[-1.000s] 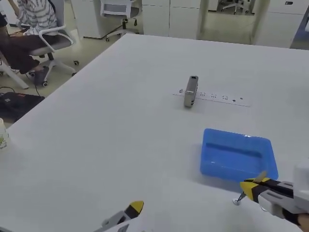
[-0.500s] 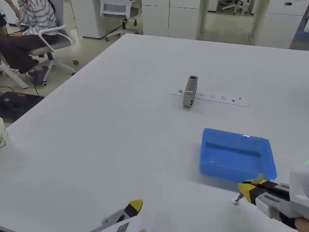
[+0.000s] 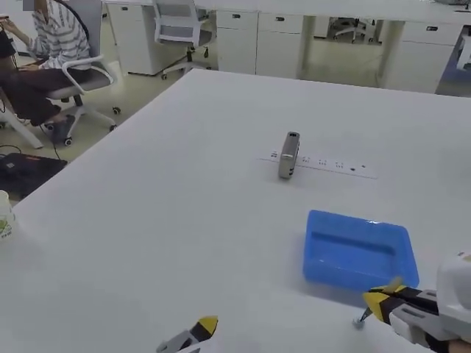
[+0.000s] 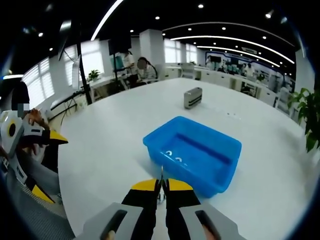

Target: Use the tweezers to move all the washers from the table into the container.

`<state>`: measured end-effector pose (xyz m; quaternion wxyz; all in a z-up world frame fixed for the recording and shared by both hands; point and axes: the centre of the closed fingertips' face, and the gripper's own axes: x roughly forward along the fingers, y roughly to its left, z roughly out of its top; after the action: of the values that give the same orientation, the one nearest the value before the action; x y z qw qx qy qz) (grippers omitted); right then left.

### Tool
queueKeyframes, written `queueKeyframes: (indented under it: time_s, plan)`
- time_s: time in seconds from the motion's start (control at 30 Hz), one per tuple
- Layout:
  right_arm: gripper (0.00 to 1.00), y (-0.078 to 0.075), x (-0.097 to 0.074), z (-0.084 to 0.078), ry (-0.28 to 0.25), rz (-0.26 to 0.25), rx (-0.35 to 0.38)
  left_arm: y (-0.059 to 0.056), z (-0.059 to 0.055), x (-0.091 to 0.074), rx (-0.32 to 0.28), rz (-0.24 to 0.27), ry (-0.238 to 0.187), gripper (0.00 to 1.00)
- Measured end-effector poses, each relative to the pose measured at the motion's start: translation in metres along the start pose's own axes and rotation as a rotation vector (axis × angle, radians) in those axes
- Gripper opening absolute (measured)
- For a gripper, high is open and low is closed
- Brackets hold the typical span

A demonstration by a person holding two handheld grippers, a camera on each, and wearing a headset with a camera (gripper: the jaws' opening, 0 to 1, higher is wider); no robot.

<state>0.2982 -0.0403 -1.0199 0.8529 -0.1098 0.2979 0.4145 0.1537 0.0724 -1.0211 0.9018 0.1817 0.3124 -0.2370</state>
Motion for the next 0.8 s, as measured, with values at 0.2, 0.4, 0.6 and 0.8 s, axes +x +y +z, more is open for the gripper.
queueKeyframes:
  time_s: [0.2, 0.4, 0.6, 0.8]
  plan:
    - [0.01, 0.001, -0.007, 0.009, -0.016, -0.001, -0.008, -0.002, -0.001, 0.000, 0.009, -0.005, 0.006, 0.86]
    - [0.01, -0.001, -0.013, 0.018, -0.036, -0.010, -0.010, -0.003, -0.001, 0.000, 0.019, -0.011, 0.004, 0.86]
    - [0.01, -0.001, -0.019, 0.028, -0.047, -0.021, -0.031, -0.005, 0.001, 0.000, 0.022, -0.017, -0.004, 0.87]
    - [0.01, -0.001, -0.025, 0.039, -0.068, -0.032, -0.042, -0.004, 0.001, 0.000, 0.023, -0.014, -0.004, 0.87]
